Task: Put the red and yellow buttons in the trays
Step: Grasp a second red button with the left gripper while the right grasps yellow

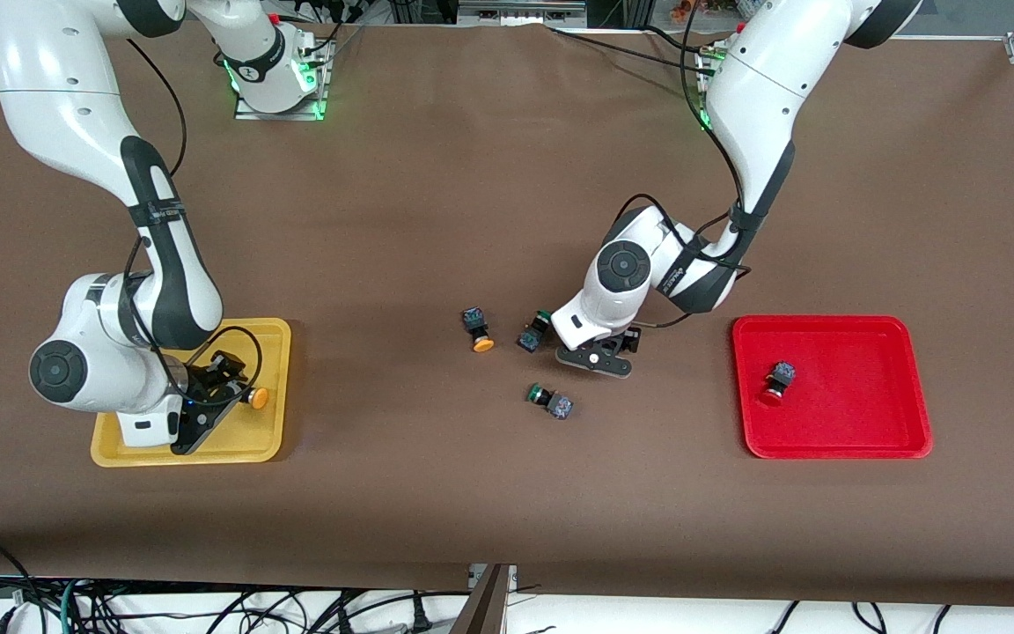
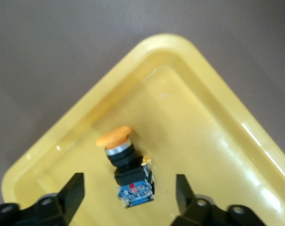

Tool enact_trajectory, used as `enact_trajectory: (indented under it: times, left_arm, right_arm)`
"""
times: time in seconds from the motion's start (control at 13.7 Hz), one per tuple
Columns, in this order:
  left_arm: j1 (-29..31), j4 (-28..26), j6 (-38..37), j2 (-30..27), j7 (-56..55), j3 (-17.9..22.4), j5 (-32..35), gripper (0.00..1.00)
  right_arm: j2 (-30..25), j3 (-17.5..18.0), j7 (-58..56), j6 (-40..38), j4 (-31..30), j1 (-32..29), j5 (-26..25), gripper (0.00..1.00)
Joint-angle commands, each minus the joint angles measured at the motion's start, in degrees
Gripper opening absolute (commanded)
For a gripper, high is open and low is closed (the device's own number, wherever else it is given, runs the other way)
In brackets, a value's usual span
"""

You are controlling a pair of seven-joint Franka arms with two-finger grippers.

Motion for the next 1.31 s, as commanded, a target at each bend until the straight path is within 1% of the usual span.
enact_trajectory:
  times: [0.0, 0.15, 0.22, 0.29, 0.36, 0.51, 0.66, 0.73, 0.95, 1.17, 1.24]
  left_arm:
    - [0.07, 0.82, 0.12, 0.23, -0.98, 0.49, 2.72, 0.61]
    - [0.24, 0.82, 0.12, 0.14, -1.07, 0.49, 2.72, 0.34]
    - [0.51, 0.73, 0.03, -0.03, -0.98, 0.67, 2.72, 0.28]
    - [1.38, 0.82, -0.23, -0.38, -0.63, 0.84, 2.72, 0.21]
    - [2.00, 0.82, -0.58, -1.00, -0.63, 0.85, 2.72, 0.18]
    - [4.80, 0.73, -2.85, -3.97, -0.63, 0.85, 2.72, 0.16]
    - [8.22, 0.82, -7.94, -7.66, 0.59, 0.85, 2.81, 0.11]
    - [10.42, 0.91, -10.41, -9.07, 3.04, 0.76, 2.81, 0.11]
    - [17.10, 0.91, -14.29, -11.19, 16.20, 0.58, 2.64, 0.12]
    - [22.81, 0.65, -14.47, -11.02, 30.18, 0.85, 2.72, 0.12]
    - [25.88, 0.64, -14.47, -10.93, 34.05, 0.76, 2.72, 0.12]
  right_arm:
    - [-1.57, 0.79, 5.55, -0.79, 0.40, 0.94, 1.47, 0.99]
    - [-1.92, 1.84, 14.58, -0.79, 0.40, 4.10, 1.38, 0.99]
    - [-2.36, 2.89, 18.98, -0.79, 0.40, 5.94, 1.38, 0.99]
    - [-2.71, 3.16, 24.33, -0.70, 0.40, 8.31, 1.38, 0.99]
    - [-2.63, 3.16, 30.13, -0.70, 0.40, 10.77, 1.38, 0.99]
    - [-2.54, 3.25, 41.90, 0.09, 0.23, 16.30, 1.47, 0.99]
    - [-2.45, 3.25, 53.77, 1.05, 0.23, 21.84, 1.38, 0.99]
    - [-2.10, 3.16, 58.27, 2.36, -0.21, 24.65, 1.30, 0.99]
    - [-1.84, 3.07, 67.87, 7.02, -3.62, 30.38, 1.21, 0.99]
    - [-1.58, 3.07, 71.83, 14.83, -9.69, 33.19, 1.12, 0.99]
    - [-1.31, 2.99, 73.06, 17.56, -11.10, 34.51, 1.12, 0.99]
